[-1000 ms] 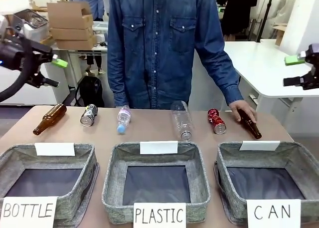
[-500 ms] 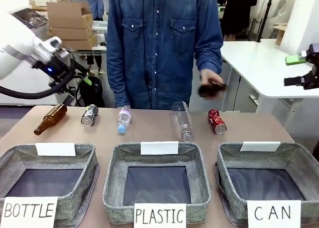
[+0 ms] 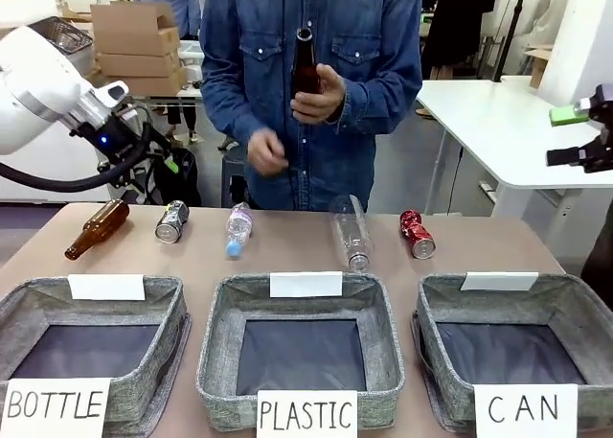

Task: Sort the can waste into the basket.
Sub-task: Pick up the can waste from the table and place it in the right Fabric basket.

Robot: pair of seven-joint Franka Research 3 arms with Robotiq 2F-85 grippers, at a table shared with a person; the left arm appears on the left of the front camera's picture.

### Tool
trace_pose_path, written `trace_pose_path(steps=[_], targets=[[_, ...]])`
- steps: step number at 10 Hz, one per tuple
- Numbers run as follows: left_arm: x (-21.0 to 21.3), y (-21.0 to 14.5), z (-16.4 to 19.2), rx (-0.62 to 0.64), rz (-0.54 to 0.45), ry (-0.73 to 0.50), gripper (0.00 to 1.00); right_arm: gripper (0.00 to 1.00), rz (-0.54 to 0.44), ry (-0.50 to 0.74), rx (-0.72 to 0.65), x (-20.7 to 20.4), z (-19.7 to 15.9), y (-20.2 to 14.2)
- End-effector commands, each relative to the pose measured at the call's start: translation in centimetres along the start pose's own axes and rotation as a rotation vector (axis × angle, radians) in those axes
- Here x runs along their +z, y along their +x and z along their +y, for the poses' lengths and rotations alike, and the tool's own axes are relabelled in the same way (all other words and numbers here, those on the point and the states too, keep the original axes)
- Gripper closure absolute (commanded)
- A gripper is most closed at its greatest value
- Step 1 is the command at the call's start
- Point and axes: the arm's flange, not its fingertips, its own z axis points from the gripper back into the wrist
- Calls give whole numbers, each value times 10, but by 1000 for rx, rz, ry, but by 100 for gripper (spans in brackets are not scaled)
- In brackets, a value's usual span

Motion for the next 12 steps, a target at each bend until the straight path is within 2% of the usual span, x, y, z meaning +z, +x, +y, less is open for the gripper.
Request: trace_pose_path(steps=[1,3,4,5,6,7,8,9,10,11,12], targets=[[-38,14,0,-53,56,164,0,0,-15,21,27,-3,0,4],[-78,27,-2,-41,82,262,0,0,-15,21,27,-3,0,4],[-95,34,0,-30,106,268,0,0,-15,21,27,-3,0,4],[-111,39,5,2,74,330,0,0,-15,21,27,-3,0,4],[-119,40,9,14,79,377,58,0,-15,21,27,-3,0,4],[-118,40,11,13,73,367,60,0,-15,21,27,-3,0,4],[-114,40,10,17,47,383,100,0,-15,21,27,-3,0,4],[-112,39,9,12,42,386,65,0,-15,21,27,-3,0,4],[-110,39,8,7,45,375,100,0,-15,21,27,-3,0,4],[-108,39,8,10,36,375,100,0,-15,21,27,-3,0,4],[-92,39,10,-9,74,329,100,0,-15,21,27,-3,0,4]])
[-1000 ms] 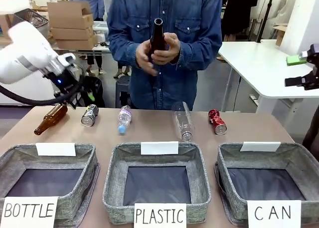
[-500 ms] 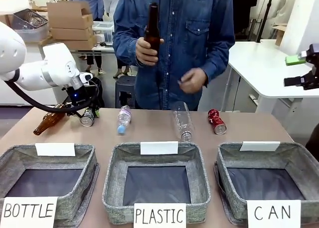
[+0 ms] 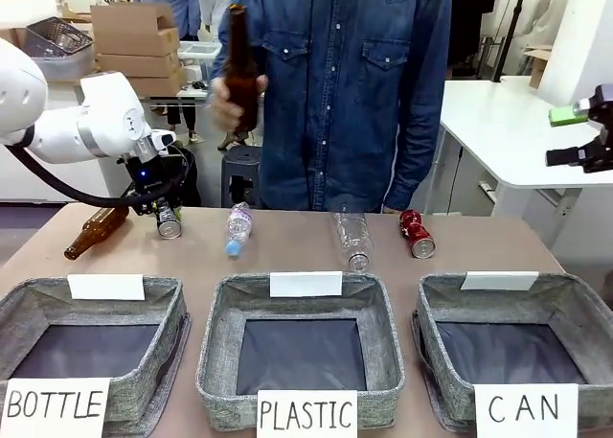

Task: Sort the can waste into the basket.
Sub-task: Pick up the can waste from the table and place it in the right Fabric basket.

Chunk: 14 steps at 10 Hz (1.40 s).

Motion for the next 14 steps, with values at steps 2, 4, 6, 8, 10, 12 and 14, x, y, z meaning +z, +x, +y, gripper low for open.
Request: trace_pose_path(steps=[2,4,6,8,10,12,14], targets=[[66,-5,51,-129,98,-180,100,0,-17,20,27,-2,0,4],[149,-10,163,-337,194,-278,100,0,-17,20,27,-2,0,4],[195,-44,260,-540,264,-384,100,0,-17,20,27,-2,0,4],[233,-96,303,-640,47,-739,100,0,-17,20,27,-2,0,4],[255,-149,282,-647,65,-1149,100,0,-17,20,27,-2,0,4],[251,-163,241,-488,131,-1070,100,0,-17,20,27,-2,0,4],[266,-147,288,-650,54,-1033,100,0,-17,20,27,-2,0,4]])
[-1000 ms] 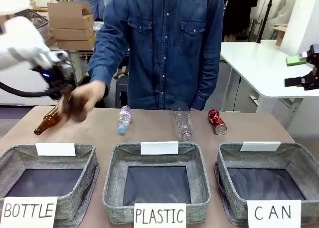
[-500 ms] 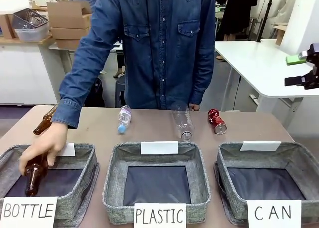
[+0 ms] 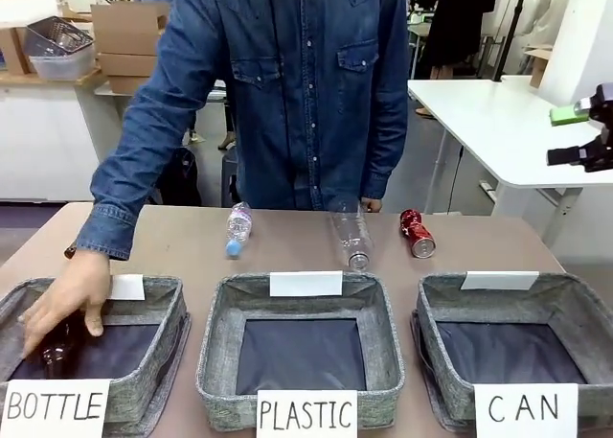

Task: Sort the can waste into the basket.
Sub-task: Pick up the can waste from the table and place it in the right Fabric basket.

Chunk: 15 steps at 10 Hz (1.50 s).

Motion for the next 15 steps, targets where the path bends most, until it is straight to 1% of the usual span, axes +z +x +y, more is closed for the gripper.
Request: trace_pose_path(steps=[1,3,4,5,6,7,8,9,10,11,12,13,14,15], targets=[[25,-5,5,-38,6,55,100,0,-18,24,26,-2,0,3],[25,-5,5,-38,6,55,100,0,-18,24,26,-2,0,3],[22,-5,5,-17,-10,45,61,0,-18,24,26,-2,0,3],[2,4,9,67,-28,41,61,0,-18,24,26,-2,0,3],[-37,14,6,38,60,-34,61,0,-18,24,26,-2,0,3],[-84,22,-6,-7,138,-136,61,0,-18,24,26,-2,0,3],[-140,29,-25,-82,179,-205,61,0,-18,24,26,-2,0,3],[-196,35,-43,-72,279,-245,61,0,-1,2,0,0,0,0],[-256,43,-64,34,190,-351,61,0,-67,-115,86,61,17,8],[-312,47,-78,102,229,-378,61,0,-85,-198,111,111,20,7],[-385,43,-88,133,181,-349,61,0,-118,-284,129,152,12,-1],[-451,32,-96,174,284,-327,61,0,-134,-293,131,171,1,-12],[-505,17,-100,120,246,-278,61,0,-144,-254,137,184,-9,-23],[-544,9,-105,-18,65,-208,61,0,-163,-183,142,189,-17,-31]])
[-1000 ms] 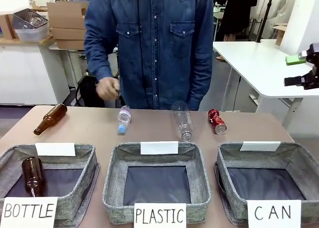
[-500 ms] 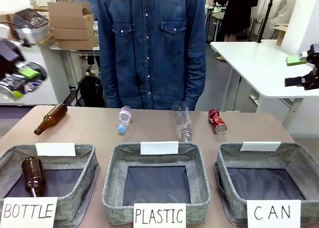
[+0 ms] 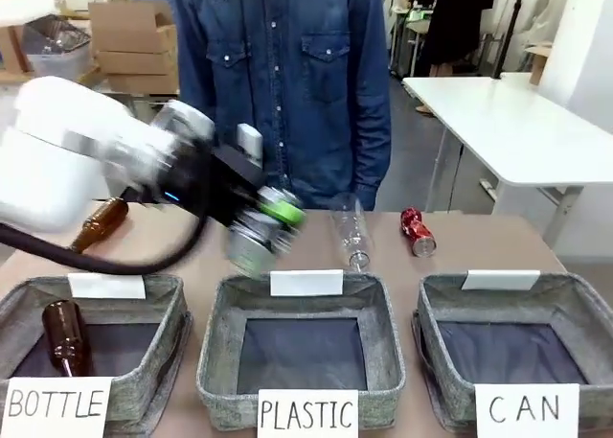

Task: Sort the can waste into the basket.
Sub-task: Pick up the can waste from the table and place it in the right Fabric basket.

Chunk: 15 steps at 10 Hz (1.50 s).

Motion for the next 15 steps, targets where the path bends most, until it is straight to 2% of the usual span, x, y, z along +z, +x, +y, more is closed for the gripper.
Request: trace_pose_path(steps=[1,2,5,6,7,8,9,10,11,12,14,15], targets=[[-30,13,-3,-263,-258,95,61,0,-36,89,7,-22,-16,-7],[0,0,0,0,0,0,61,0,0,0,0,0,0,0],[0,0,0,0,0,0,61,0,0,0,0,0,0,0],[-17,-1,5,-37,-46,22,61,0,0,0,0,0,0,0],[-46,3,-7,-248,225,19,61,0,-7,12,10,-3,-4,-1],[-83,16,-18,-441,373,194,61,0,8,-15,27,5,6,3],[-116,24,-35,-645,463,377,61,0,28,14,27,14,8,5],[-147,26,-59,-869,587,451,61,0,35,34,-21,21,1,5],[-168,25,-79,-1021,562,538,61,0,44,79,-54,23,-7,1],[-186,30,-93,-1123,542,562,61,0,59,117,-59,25,-10,-3],[-222,47,-96,-1337,475,663,61,0,62,127,-52,28,-14,-9],[-240,61,-93,-1402,441,712,61,0,72,140,-50,31,-17,-12]])
